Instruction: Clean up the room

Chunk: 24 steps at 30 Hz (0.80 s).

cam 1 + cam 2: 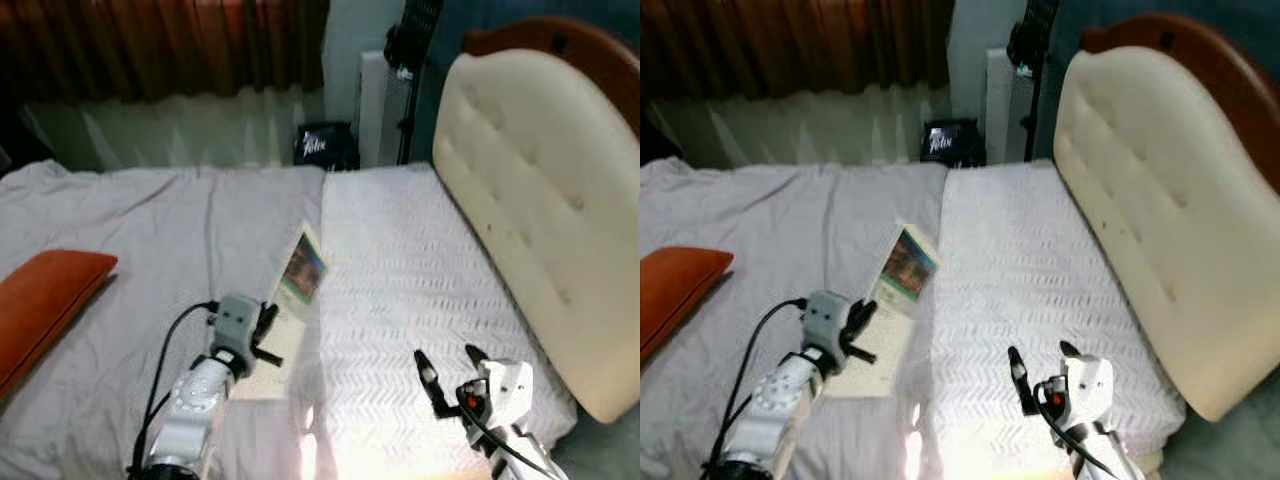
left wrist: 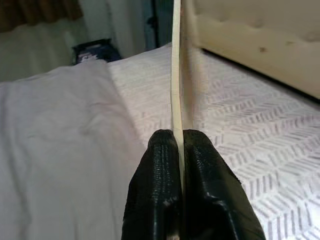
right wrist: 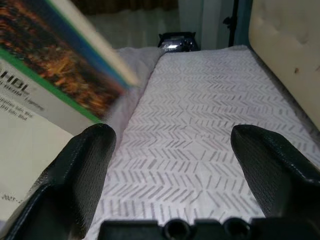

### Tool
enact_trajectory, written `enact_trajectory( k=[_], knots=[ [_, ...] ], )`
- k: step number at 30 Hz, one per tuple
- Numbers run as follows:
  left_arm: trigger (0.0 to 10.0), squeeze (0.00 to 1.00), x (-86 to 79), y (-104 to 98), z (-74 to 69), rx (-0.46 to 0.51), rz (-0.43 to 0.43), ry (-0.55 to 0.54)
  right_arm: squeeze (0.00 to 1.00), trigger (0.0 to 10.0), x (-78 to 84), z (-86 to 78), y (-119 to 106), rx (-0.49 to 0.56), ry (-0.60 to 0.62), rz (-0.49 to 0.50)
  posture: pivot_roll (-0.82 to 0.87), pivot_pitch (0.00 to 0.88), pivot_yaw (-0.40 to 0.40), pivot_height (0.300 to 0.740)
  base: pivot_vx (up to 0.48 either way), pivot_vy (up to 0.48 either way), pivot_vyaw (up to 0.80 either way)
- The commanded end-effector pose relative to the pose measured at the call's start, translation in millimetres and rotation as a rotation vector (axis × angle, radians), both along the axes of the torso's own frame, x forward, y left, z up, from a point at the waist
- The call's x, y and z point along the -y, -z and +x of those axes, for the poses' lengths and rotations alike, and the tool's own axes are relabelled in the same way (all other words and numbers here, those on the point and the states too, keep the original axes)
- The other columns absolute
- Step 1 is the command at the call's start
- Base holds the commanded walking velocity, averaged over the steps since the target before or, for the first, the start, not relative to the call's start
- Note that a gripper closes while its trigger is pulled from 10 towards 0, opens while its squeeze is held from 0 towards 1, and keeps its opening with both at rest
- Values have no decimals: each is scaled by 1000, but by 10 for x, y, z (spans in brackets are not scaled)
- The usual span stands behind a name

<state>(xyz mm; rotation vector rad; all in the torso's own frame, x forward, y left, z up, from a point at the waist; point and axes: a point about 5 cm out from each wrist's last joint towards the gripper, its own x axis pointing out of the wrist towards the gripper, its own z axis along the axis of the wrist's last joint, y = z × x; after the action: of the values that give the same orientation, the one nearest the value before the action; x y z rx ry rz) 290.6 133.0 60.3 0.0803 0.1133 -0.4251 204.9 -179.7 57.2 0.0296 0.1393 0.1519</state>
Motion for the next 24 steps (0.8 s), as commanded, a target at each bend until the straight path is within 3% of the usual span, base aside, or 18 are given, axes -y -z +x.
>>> enact_trajectory(
  k=[1,12,13,16,20,21,23,24],
  knots=[
    [10000,0,-110,-68,41,34,12,-26,0,10000,-61,16,-11,7,-17,7,-101,0,29,740,330,-345,0],
    [10000,0,-43,-96,67,42,8,24,0,10000,-75,-13,-6,0,-20,7,-107,0,30,740,331,-343,0],
    [10000,0,11,-118,73,37,-34,48,0,10000,-79,-21,-9,-1,-20,7,-109,0,30,740,412,-240,0],
    [10000,0,168,-173,91,49,-52,103,0,10000,-78,-33,-7,-3,-20,8,-108,0,27,740,137,-80,0],
    [10000,0,697,-368,223,66,-157,239,0,10000,-98,-111,-9,-23,-38,7,-138,0,4,740,0,0,0],
    [10000,0,697,-368,223,66,-157,239,0,10000,-98,-111,-9,-23,-38,7,-138,0,4,740,0,0,0],
    [10000,0,903,-456,309,61,-207,265,0,10000,-109,-170,-20,-36,-49,3,-161,0,-4,740,0,0,0],
    [10000,0,903,-456,309,61,-207,265,0,10000,-109,-170,-20,-36,-49,3,-161,0,-4,740,0,0,0]
  ],
)
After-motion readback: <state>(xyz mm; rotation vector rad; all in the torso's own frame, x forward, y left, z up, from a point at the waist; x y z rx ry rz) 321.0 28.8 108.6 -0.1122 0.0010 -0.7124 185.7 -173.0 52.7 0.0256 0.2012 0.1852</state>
